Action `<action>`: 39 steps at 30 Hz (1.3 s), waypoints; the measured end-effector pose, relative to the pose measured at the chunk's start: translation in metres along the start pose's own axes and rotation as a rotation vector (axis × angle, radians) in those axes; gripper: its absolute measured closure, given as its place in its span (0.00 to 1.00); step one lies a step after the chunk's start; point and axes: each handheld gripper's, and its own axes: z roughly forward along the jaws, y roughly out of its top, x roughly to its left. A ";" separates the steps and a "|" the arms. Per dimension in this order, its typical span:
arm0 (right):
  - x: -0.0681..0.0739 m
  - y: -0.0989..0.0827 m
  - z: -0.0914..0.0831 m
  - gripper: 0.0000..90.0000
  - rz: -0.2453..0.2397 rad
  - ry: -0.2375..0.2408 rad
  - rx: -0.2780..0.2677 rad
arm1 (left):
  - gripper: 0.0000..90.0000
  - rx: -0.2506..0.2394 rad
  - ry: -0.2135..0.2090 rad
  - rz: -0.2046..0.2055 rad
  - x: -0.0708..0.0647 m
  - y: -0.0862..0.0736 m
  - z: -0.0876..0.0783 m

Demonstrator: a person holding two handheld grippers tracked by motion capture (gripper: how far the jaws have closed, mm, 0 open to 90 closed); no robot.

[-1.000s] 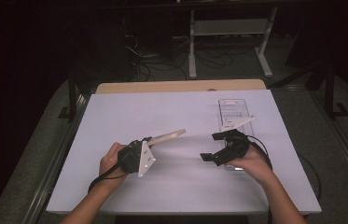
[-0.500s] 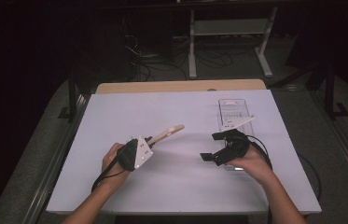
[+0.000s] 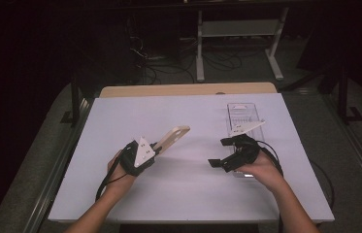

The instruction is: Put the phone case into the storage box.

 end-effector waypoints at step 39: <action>0.007 0.025 -0.005 0.00 0.027 -0.064 -0.047 | 0.88 -0.036 -0.065 -0.329 0.008 0.004 0.002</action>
